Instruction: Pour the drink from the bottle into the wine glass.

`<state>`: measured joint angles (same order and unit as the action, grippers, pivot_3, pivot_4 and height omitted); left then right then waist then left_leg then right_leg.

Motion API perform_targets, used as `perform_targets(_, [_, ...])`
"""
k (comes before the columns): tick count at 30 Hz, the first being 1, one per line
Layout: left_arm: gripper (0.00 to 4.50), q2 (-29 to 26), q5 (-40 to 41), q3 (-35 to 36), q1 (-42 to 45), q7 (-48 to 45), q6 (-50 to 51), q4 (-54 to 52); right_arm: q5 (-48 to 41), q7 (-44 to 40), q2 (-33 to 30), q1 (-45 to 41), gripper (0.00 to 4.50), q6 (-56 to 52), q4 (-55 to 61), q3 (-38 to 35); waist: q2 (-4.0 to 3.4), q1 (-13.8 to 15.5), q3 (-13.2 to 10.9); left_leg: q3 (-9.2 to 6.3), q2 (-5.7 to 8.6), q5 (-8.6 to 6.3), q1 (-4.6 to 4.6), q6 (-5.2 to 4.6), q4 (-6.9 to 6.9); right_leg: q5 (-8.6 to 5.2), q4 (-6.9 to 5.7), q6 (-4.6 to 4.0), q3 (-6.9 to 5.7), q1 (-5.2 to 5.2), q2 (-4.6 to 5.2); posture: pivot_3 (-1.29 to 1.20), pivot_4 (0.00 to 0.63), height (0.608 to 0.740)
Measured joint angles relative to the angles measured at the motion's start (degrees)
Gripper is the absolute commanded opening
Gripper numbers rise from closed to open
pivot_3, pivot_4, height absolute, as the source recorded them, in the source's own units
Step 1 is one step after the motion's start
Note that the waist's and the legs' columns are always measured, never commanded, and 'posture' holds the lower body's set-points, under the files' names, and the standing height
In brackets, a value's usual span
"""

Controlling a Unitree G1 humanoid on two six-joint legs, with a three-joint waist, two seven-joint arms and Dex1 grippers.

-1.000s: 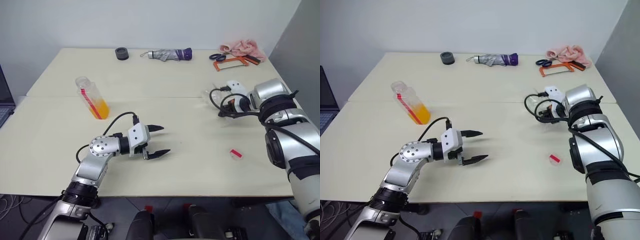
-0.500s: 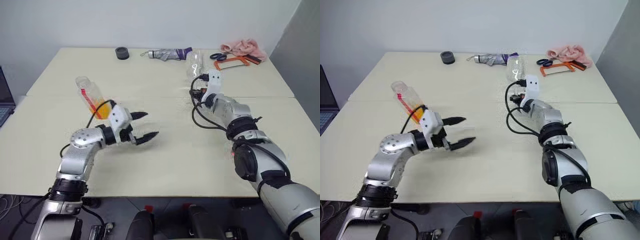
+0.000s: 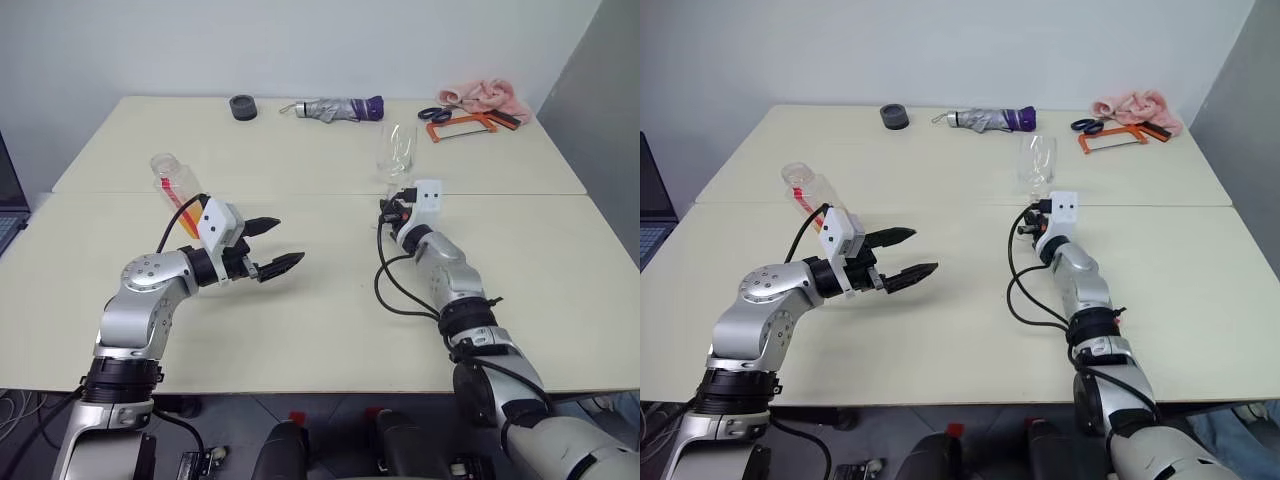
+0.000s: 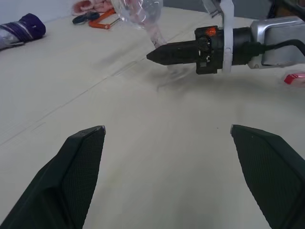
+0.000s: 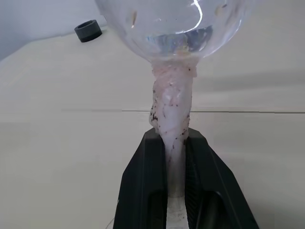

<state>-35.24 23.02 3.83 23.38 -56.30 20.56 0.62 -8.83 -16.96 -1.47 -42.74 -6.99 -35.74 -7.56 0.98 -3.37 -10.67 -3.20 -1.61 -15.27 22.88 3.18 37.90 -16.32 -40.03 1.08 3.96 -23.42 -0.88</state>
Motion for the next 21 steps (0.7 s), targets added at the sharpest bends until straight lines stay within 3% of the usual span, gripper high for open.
perform_targets(7, [4.5,-2.5,0.81,0.3,-0.09,-2.07,1.54,0.01,2.59,-0.21,0.47,10.1,0.15,0.56,12.29,5.71,0.04,0.01,0.05,0.02,0.03,0.0,-0.12,0.0,0.01,-0.01,0.02,0.01,0.01,0.11,-0.05,0.0,0.15,0.74])
perform_targets(17, [4.5,-3.46,0.82,0.3,-0.56,-3.14,1.72,0.01,4.14,-2.36,-1.93,19.46,0.15,2.08,19.88,9.98,0.23,0.05,0.18,0.03,0.05,0.0,-0.24,0.0,0.01,-0.02,0.04,0.01,0.02,0.21,-0.09,0.0,0.15,0.74])
perform_targets(21, [4.5,-3.73,0.82,0.31,-0.56,-3.21,1.72,0.01,5.3,-2.58,-2.27,19.54,0.15,3.74,19.65,10.79,0.36,0.05,0.26,0.03,0.06,0.0,-0.27,0.0,0.01,-0.02,0.04,0.01,0.02,0.22,-0.16,0.0,0.15,0.74])
